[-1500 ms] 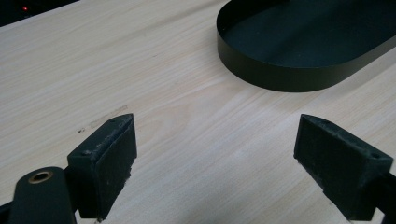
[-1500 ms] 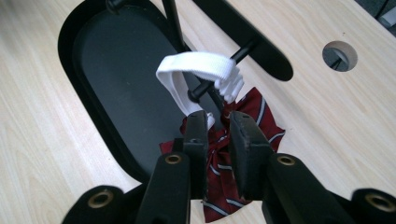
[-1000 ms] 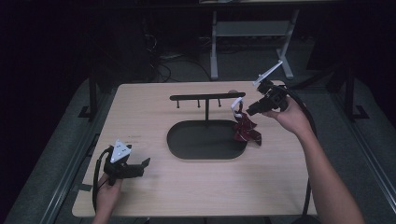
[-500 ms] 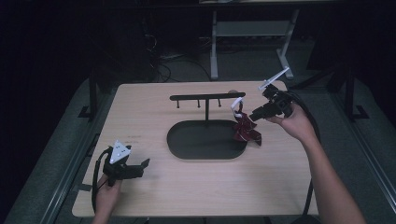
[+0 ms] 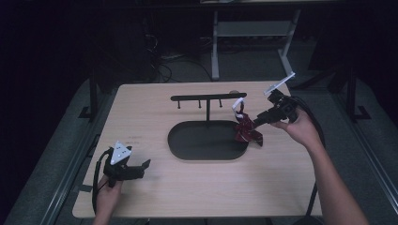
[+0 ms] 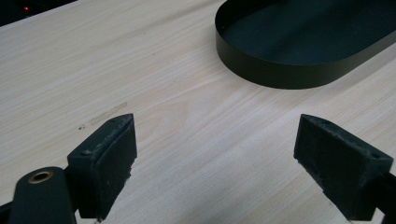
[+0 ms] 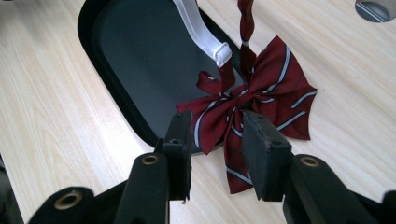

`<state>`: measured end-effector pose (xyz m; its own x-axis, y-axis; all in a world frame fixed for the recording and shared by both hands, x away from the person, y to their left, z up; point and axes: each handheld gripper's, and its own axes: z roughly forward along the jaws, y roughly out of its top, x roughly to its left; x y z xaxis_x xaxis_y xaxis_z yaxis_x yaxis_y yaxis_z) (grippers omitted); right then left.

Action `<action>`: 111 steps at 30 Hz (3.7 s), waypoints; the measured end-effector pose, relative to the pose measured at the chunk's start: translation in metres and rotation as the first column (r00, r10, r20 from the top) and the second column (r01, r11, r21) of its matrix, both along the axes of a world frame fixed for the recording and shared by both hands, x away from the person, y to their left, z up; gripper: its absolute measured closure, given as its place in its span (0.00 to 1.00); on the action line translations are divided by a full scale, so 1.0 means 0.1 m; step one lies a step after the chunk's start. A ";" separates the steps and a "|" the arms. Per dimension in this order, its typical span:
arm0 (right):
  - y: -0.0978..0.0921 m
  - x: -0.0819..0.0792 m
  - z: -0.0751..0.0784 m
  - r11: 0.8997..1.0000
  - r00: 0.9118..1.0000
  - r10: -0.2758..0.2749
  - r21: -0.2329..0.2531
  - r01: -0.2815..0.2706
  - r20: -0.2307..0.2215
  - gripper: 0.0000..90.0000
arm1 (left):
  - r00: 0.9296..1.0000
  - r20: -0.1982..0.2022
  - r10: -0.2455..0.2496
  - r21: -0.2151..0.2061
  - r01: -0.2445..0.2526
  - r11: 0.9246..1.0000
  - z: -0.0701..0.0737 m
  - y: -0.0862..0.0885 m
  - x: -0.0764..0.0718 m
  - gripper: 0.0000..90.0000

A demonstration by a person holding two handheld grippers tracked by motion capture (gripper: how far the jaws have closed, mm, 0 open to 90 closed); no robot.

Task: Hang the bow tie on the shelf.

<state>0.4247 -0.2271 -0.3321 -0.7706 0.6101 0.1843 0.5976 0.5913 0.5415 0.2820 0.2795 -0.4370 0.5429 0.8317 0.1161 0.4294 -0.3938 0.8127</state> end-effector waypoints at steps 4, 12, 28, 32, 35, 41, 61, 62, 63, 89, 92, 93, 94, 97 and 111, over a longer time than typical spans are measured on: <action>-0.02 -0.01 -0.04 1.000 1.000 -0.003 0.005 0.003 -0.006 0.69 | 1.000 0.002 0.001 -0.002 -0.001 1.000 0.00 0.00 0.00 0.15; -0.03 -0.04 -0.09 1.000 1.000 -0.003 0.010 0.003 -0.019 0.67 | 1.000 0.000 -0.001 0.001 0.001 1.000 0.00 0.00 0.00 0.15; -0.02 -0.12 -0.20 1.000 1.000 0.010 0.015 -0.010 -0.029 0.66 | 1.000 -0.001 0.000 0.000 0.000 1.000 0.00 0.00 0.00 0.15; -0.04 -0.13 -0.25 1.000 0.999 0.006 0.018 -0.005 -0.040 0.65 | 1.000 0.001 0.001 -0.001 -0.001 1.000 -0.01 0.00 0.00 0.15; -0.06 -0.14 -0.29 1.000 0.999 0.004 0.021 -0.003 -0.045 0.65 | 1.000 -0.001 0.001 0.001 -0.001 1.000 0.00 0.00 0.00 0.15; -0.10 -0.17 -0.34 0.999 0.999 0.000 0.033 0.002 -0.050 0.64 | 1.000 -0.001 0.001 0.000 -0.001 1.000 0.00 0.00 0.00 0.15; -0.17 -0.32 -0.49 0.999 0.998 -0.010 0.048 0.012 -0.058 0.61 | 1.000 -0.002 -0.004 0.008 0.004 1.000 0.00 0.00 0.00 0.15; -0.17 -0.32 -0.50 0.999 0.998 -0.009 0.041 0.011 -0.061 0.61 | 1.000 -0.003 -0.004 0.008 0.004 1.000 0.00 0.00 0.00 0.15; -0.17 -0.32 -0.50 0.999 0.998 -0.009 0.041 0.011 -0.061 0.61 | 1.000 -0.003 -0.004 0.008 0.004 1.000 0.00 0.00 0.00 0.15; -0.29 -0.55 -0.71 0.997 0.997 -0.029 0.074 0.035 -0.077 0.59 | 1.000 0.001 -0.003 0.001 0.003 1.000 -0.01 -0.01 0.00 0.15; -0.31 -0.58 -0.74 0.997 0.997 -0.032 0.071 0.037 -0.076 0.59 | 1.000 -0.002 -0.001 0.002 0.001 1.000 -0.01 -0.01 0.00 0.15; -0.32 -0.60 -0.76 0.997 0.997 -0.036 0.071 0.041 -0.075 0.59 | 1.000 -0.002 -0.001 0.001 0.001 1.000 -0.01 -0.01 0.00 0.15; -0.32 -0.60 -0.77 0.996 0.996 -0.034 0.076 0.041 -0.080 0.59 | 1.000 -0.001 -0.002 0.002 0.002 1.000 -0.01 -0.01 0.00 0.15; -0.34 -0.62 -0.79 0.996 0.996 -0.037 0.075 0.043 -0.078 0.59 | 1.000 0.000 -0.002 0.000 0.002 1.000 -0.01 -0.01 0.00 0.15; -0.41 -0.77 -0.92 0.994 0.995 -0.056 0.086 0.063 -0.078 0.58 | 1.000 -0.003 -0.003 0.002 0.003 1.000 -0.01 -0.02 0.00 0.15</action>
